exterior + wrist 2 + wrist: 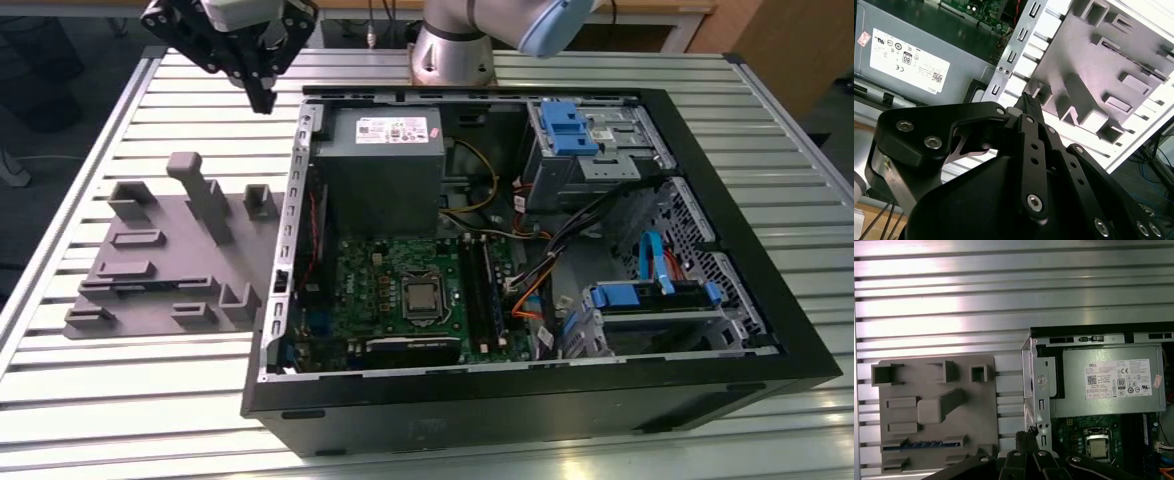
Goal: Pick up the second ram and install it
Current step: 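Reach for the second ram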
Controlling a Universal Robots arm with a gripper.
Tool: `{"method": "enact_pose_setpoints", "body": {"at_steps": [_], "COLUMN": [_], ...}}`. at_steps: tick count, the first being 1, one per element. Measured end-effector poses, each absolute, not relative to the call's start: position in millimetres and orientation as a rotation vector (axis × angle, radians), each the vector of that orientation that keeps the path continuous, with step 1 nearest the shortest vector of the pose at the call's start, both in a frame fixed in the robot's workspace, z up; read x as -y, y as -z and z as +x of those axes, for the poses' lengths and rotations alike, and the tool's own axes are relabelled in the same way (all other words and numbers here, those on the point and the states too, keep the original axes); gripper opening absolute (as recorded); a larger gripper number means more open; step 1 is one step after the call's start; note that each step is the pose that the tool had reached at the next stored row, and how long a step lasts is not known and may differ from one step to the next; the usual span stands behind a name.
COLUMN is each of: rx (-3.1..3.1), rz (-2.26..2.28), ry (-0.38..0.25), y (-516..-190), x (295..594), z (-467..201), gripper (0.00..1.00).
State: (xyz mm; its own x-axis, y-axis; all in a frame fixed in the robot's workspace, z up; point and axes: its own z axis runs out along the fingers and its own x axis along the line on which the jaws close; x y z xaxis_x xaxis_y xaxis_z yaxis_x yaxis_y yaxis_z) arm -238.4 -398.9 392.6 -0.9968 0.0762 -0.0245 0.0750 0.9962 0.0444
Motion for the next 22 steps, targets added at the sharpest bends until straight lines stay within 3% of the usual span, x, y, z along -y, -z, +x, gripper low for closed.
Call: {"method": "enact_pose_setpoints", "body": {"at_steps": [22], "rx": [-3.112], "rz": [0.118], "ry": [-0.068], "y": [-391.9], "x": [398.9], "z": [-274.7], "gripper": [0.11]}}
